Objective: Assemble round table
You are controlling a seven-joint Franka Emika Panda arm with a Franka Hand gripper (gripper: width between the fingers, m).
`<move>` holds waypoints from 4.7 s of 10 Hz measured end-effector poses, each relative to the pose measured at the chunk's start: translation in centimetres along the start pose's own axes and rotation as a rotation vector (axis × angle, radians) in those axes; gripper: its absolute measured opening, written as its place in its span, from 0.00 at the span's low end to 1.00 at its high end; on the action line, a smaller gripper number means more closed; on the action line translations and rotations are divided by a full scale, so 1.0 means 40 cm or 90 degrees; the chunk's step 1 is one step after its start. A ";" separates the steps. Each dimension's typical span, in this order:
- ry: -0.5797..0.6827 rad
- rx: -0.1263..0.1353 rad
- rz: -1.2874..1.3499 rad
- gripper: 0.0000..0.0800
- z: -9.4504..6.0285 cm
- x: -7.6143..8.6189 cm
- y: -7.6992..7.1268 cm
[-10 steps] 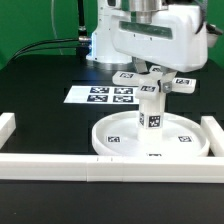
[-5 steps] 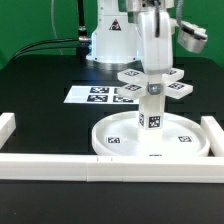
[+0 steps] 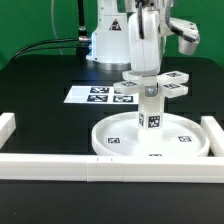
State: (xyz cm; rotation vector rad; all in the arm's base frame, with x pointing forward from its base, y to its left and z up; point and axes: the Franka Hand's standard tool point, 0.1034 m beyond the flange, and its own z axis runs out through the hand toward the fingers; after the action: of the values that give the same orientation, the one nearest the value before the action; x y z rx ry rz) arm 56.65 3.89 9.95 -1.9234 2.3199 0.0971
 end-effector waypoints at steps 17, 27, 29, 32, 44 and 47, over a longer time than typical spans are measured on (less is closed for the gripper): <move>-0.011 0.032 -0.737 0.81 -0.071 -0.066 -0.011; -0.016 -0.013 -1.447 0.81 -0.080 -0.041 -0.038; -0.030 -0.032 -1.630 0.81 -0.073 -0.031 -0.033; -0.021 -0.047 -1.744 0.81 -0.077 -0.028 -0.032; -0.081 -0.112 -1.976 0.81 -0.021 0.002 0.027; -0.087 -0.115 -1.976 0.81 -0.013 0.007 0.028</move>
Offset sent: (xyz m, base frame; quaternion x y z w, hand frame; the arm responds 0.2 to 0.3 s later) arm -0.0026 0.0215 0.0261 0.0067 -0.0378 0.0380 0.9985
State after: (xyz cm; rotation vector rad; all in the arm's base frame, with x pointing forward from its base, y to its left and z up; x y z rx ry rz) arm 55.46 3.77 10.40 -2.3974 -1.9362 0.0307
